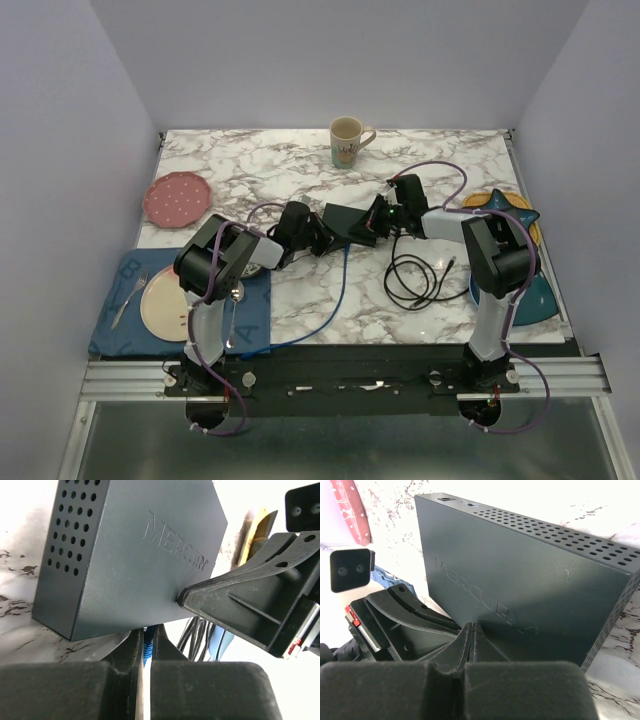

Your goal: Pull the plug from the switch port

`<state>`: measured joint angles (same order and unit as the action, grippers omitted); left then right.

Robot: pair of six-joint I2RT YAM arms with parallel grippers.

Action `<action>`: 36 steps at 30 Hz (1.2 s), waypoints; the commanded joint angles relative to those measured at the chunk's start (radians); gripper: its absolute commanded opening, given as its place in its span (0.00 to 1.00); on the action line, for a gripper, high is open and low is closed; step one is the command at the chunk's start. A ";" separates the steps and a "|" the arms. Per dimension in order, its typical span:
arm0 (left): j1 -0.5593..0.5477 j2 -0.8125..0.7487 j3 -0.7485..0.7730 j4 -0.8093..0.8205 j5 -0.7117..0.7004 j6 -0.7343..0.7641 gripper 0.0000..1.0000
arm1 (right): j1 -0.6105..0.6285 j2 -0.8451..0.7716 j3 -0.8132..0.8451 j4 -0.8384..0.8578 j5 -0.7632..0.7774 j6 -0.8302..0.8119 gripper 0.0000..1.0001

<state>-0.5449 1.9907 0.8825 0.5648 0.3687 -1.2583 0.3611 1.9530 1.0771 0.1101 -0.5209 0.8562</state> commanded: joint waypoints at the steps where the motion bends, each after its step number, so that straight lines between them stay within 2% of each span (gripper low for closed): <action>1: -0.004 0.063 -0.053 0.003 0.004 -0.015 0.00 | 0.009 -0.009 -0.052 -0.056 0.085 -0.037 0.01; 12: 0.002 0.069 -0.063 0.038 0.012 -0.027 0.00 | 0.071 -0.161 -0.132 -0.137 0.174 -0.115 0.01; 23: 0.002 0.053 -0.079 0.032 0.013 -0.024 0.00 | 0.084 -0.094 -0.138 -0.145 0.248 -0.079 0.01; 36: 0.002 0.013 -0.128 0.023 0.019 0.000 0.00 | 0.085 -0.023 -0.014 -0.170 0.305 -0.017 0.01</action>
<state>-0.5385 2.0064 0.8078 0.7235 0.3855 -1.2991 0.4557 1.8839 1.0233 -0.0471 -0.3191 0.8234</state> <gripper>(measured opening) 0.051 0.012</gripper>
